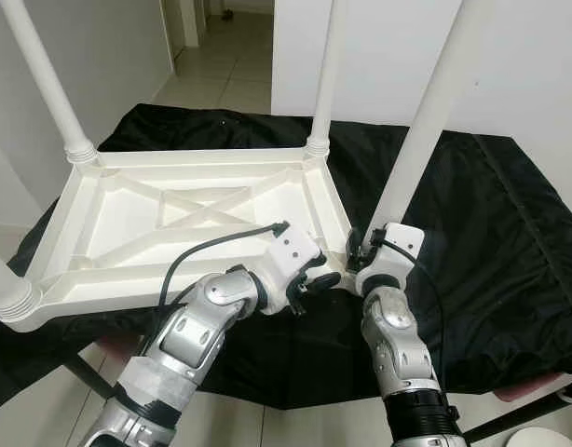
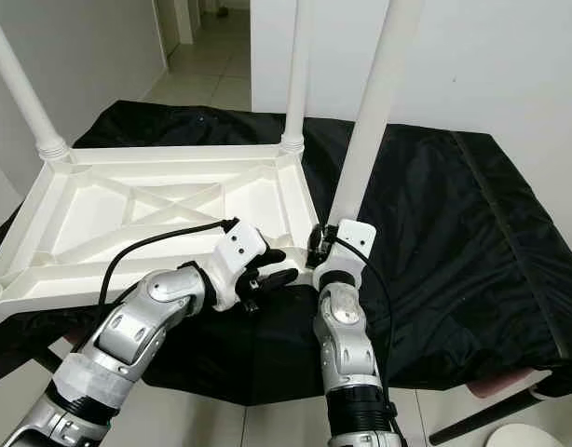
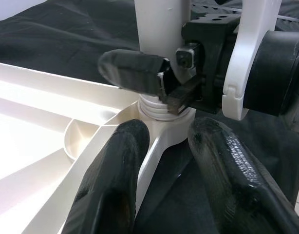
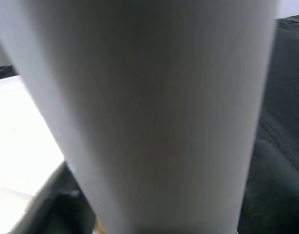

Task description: Building children table

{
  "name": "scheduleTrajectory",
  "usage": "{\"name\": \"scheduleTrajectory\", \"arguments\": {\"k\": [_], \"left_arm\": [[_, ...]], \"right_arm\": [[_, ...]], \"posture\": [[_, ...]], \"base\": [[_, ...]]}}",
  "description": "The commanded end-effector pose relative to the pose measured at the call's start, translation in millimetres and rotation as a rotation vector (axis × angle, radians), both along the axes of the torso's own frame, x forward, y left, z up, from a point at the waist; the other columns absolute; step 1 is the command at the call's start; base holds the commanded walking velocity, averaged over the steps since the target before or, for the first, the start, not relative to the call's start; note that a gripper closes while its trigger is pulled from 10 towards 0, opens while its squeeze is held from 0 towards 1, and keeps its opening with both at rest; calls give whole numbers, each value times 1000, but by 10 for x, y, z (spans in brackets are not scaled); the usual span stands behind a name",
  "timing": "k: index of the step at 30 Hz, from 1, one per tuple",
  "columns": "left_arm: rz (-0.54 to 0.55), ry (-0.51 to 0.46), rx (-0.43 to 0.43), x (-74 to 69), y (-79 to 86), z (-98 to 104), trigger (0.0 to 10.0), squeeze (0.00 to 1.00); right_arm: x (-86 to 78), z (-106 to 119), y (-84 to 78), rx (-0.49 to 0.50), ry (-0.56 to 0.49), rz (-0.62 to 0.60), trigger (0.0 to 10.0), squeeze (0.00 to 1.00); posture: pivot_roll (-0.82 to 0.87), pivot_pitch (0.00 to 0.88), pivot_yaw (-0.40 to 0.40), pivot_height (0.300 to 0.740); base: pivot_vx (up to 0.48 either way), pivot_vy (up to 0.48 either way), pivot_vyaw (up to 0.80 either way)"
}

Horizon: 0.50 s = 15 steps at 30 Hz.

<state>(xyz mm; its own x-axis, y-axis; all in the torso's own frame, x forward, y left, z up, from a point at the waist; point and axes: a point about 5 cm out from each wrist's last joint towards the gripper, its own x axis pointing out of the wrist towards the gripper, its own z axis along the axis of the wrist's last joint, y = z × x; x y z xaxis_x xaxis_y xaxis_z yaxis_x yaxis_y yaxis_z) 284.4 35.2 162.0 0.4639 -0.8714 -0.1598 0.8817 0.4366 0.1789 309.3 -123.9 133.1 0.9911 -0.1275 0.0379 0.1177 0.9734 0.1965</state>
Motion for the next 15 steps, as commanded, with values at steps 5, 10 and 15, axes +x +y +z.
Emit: {"name": "scheduleTrajectory", "arguments": {"k": [5, 10, 15], "left_arm": [[-7, 12, 5, 6, 14, -16, 10000, 0], [-9, 13, 8, 14, 16, -13, 10000, 0], [-16, 13, 12, 13, 21, -15, 10000, 0]], "right_arm": [[-48, -31, -45, 9, -4, 15, 10000, 1000], [-101, -63, -209, -28, -5, 48, 10000, 1000], [-144, -80, -298, -72, -14, 132, 10000, 0]], "posture": [[12, 0, -18, 740], [9, 0, -11, 740], [4, 0, -3, 740]], "base": [[0, 0, 0], [0, 0, 0], [0, 0, 0]]}}
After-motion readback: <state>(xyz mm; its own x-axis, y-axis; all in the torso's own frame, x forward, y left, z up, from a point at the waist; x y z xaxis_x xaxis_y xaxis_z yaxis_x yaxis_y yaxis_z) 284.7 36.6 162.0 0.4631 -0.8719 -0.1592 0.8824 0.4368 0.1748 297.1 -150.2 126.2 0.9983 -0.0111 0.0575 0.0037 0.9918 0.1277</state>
